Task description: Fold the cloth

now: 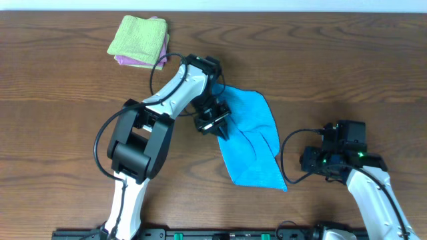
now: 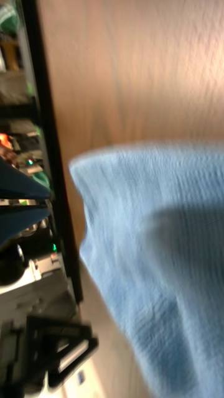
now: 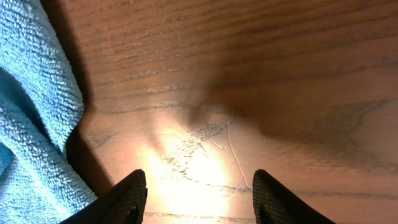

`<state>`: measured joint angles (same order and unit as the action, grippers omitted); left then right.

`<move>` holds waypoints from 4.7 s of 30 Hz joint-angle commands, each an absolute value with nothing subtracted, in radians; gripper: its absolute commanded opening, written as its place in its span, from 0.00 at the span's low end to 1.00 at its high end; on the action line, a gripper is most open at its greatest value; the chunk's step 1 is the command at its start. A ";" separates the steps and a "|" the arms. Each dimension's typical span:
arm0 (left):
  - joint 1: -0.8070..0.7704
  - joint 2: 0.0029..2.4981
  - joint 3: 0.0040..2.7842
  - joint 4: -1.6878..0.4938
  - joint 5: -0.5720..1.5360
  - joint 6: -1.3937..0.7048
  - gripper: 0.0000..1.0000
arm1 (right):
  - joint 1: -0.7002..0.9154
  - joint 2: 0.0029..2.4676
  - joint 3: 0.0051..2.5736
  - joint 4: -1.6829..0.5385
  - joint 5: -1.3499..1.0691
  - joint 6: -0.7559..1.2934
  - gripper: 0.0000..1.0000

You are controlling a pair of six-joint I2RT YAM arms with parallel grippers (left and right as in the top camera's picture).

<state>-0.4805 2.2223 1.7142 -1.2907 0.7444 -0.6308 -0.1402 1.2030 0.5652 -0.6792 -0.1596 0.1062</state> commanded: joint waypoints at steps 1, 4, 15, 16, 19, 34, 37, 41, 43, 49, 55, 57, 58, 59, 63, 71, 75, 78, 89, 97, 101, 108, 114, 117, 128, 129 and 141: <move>-0.453 2.194 1.720 -1.335 0.622 -0.568 0.06 | -0.139 1.193 0.560 -0.676 -0.154 0.119 0.56; -0.447 2.194 1.720 -1.312 0.684 -0.569 0.06 | -0.139 1.193 0.560 -0.674 -0.154 0.119 0.56; -0.612 2.194 1.720 -1.149 0.693 -0.486 0.84 | -0.139 1.193 0.560 -0.673 -0.154 0.119 0.56; -0.631 2.194 1.720 -1.143 0.654 -0.486 0.85 | -0.139 1.193 0.560 -0.674 -0.154 0.119 0.56; -0.684 2.194 1.720 -1.139 0.583 -0.495 0.91 | -0.139 1.193 0.560 -0.675 -0.154 0.119 0.56; -0.694 2.254 1.718 -1.124 0.455 -0.723 0.82 | -0.139 1.193 0.560 -0.672 -0.154 0.119 0.56; -0.694 2.254 1.718 -1.102 0.430 -0.746 0.84 | -0.139 1.193 0.560 -0.672 -0.154 0.119 0.56; -0.694 2.266 1.718 -1.100 0.427 -0.748 0.87 | -0.139 1.193 0.560 -0.672 -0.154 0.119 0.56; -0.694 2.284 1.718 -1.105 0.434 -0.749 0.86 | -0.139 1.193 0.560 -0.672 -0.154 0.119 0.56; -0.693 2.313 1.718 -1.121 0.463 -0.748 0.59 | -0.139 1.193 0.560 -0.673 -0.154 0.119 0.55; -0.693 2.312 1.718 -1.126 0.465 -0.748 0.06 | -0.139 1.193 0.560 -0.673 -0.154 0.119 0.55; -0.688 2.312 1.718 -1.134 0.466 -0.732 0.06 | -0.139 1.193 0.560 -0.673 -0.154 0.119 0.55; -0.685 2.311 1.718 -1.143 0.471 -0.728 0.06 | -0.139 1.193 0.560 -0.673 -0.154 0.119 0.55; -0.680 2.310 1.718 -1.161 0.482 -0.725 0.06 | -0.139 1.193 0.560 -0.673 -0.154 0.119 0.56; -0.647 2.300 1.718 -1.301 0.511 -0.640 0.06 | -0.139 1.193 0.560 -0.673 -0.154 0.119 0.56; -0.577 2.294 1.718 -1.450 0.487 -0.594 0.06 | -0.137 1.193 0.560 -0.683 -0.339 0.094 0.57; -0.569 2.294 1.718 -1.406 0.499 -0.597 0.06 | -0.137 1.193 0.551 -0.709 -0.550 0.092 0.57; -0.569 2.294 1.718 -1.383 0.498 -0.598 0.06 | -0.137 1.193 0.522 -0.693 -0.656 0.093 0.57; -0.569 2.294 1.718 -1.332 0.499 -0.614 0.06 | -0.136 1.224 0.303 -0.399 -0.929 0.151 0.59; -0.569 2.294 1.718 -1.329 0.501 -0.614 0.06 | -0.043 1.246 0.274 -0.184 -0.898 0.303 0.59; -0.569 2.294 1.718 -1.326 0.525 -0.614 0.06 | 0.032 1.271 0.274 -0.109 -0.839 0.384 0.58; -0.569 2.294 1.718 -1.322 0.525 -0.614 0.06 | 0.098 1.308 0.274 -0.107 -0.721 0.453 0.56; -0.569 2.294 1.718 -1.309 0.530 -0.617 0.06 | 0.126 1.309 0.274 -0.039 -0.706 0.459 0.37; -0.569 2.294 1.718 -1.289 0.578 -0.617 0.06 | 0.165 1.309 0.274 -0.022 -0.662 0.476 0.20; -0.569 2.294 1.718 -1.248 0.600 -0.628 0.06 | 0.192 1.309 0.276 0.000 -0.472 0.448 0.01; -0.569 2.294 1.718 -1.243 0.603 -0.631 0.06 | 0.183 1.309 0.279 -0.003 -0.455 0.434 0.01; -0.569 2.294 1.718 -1.213 0.604 -0.636 0.06 | -0.004 1.309 0.470 -0.045 -0.310 0.273 0.01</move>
<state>-0.5713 2.2932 1.7134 -1.2144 0.6041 -0.6292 0.0212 1.3064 0.4179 -0.0380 -0.3557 0.3420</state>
